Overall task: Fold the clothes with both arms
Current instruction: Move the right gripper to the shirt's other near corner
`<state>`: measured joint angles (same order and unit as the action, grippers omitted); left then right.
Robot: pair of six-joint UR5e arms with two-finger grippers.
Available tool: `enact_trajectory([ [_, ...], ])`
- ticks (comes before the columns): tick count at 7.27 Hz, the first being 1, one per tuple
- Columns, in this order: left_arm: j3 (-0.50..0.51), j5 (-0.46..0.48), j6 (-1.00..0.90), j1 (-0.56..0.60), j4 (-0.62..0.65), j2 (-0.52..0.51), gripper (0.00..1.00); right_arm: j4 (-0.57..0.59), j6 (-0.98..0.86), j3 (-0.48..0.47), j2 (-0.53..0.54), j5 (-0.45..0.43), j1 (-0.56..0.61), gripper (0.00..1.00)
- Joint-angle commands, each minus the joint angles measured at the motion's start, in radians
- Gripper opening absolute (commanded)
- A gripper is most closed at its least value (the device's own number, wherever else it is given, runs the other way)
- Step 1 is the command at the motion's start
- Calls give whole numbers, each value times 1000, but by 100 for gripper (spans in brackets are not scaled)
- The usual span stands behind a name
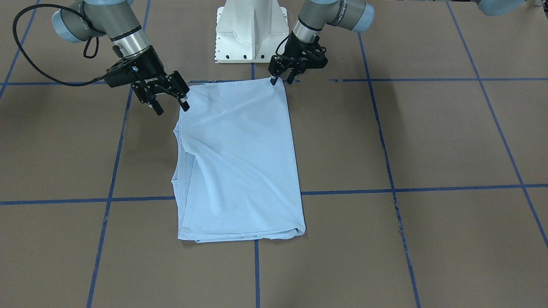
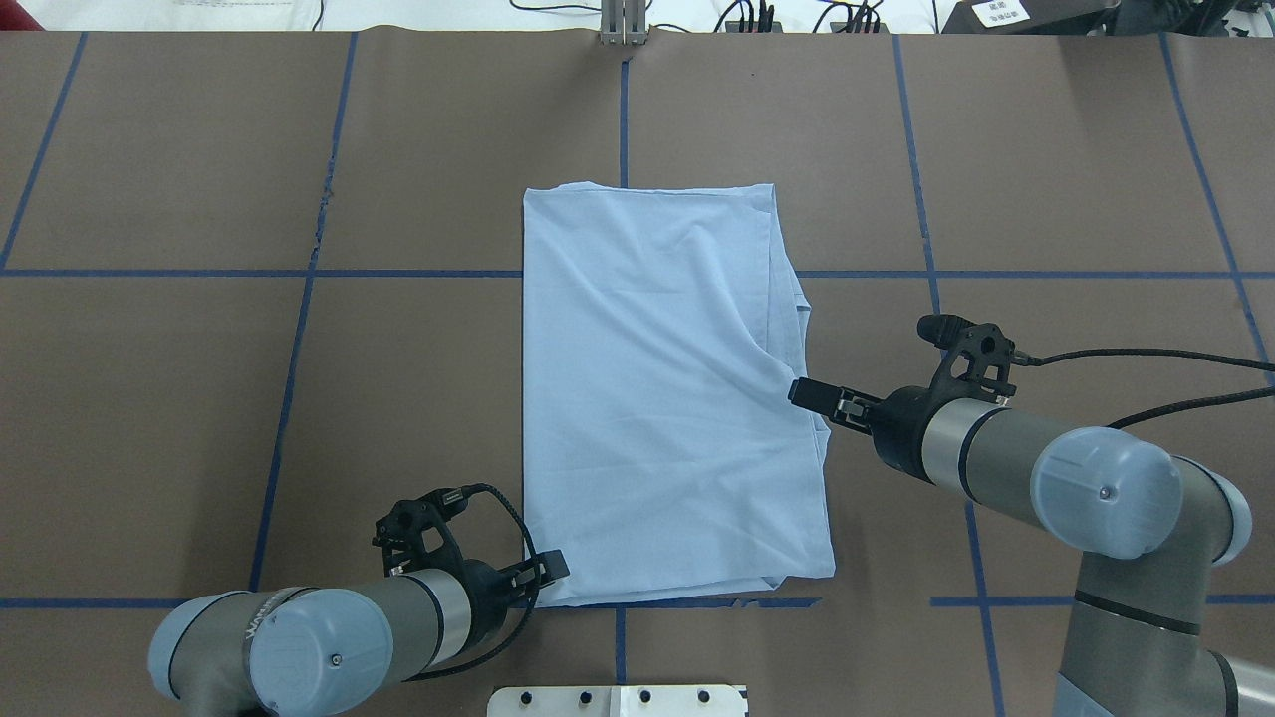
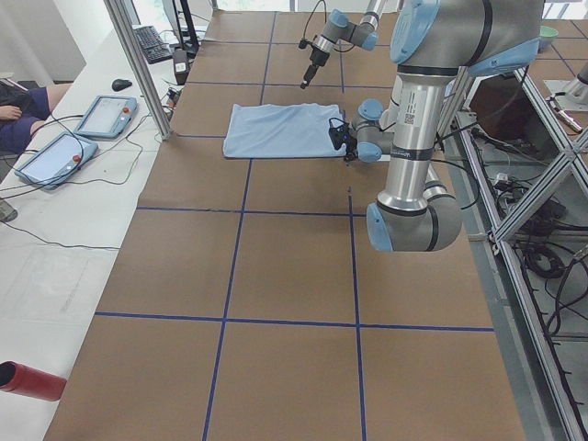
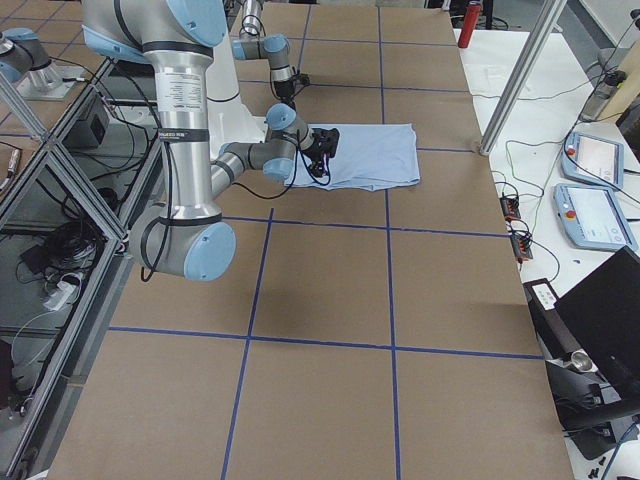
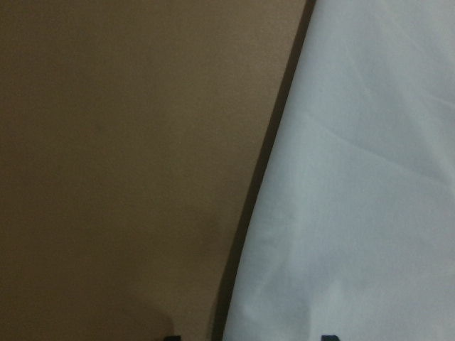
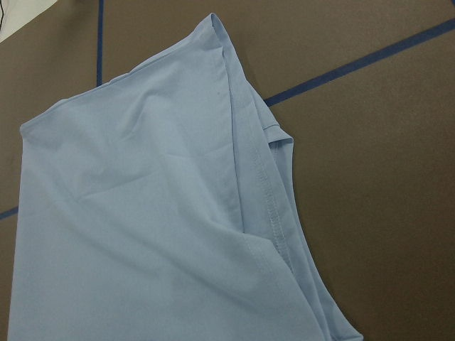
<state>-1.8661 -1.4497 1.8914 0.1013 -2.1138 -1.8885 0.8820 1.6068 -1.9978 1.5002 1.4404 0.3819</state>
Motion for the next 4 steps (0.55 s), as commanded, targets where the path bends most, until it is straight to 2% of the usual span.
enact_trajectory([
  [1,24,2,0,-3,0,-26,72,0,4,1,0,0,0,100],
  [2,30,2,0,-3,0,-30,70,0,4,2,2,0,0,100],
  [3,28,3,9,-3,0,-32,60,0,4,2,0,0,0,100],
  [4,22,5,15,-2,-2,-32,38,0,4,2,0,0,0,100],
])
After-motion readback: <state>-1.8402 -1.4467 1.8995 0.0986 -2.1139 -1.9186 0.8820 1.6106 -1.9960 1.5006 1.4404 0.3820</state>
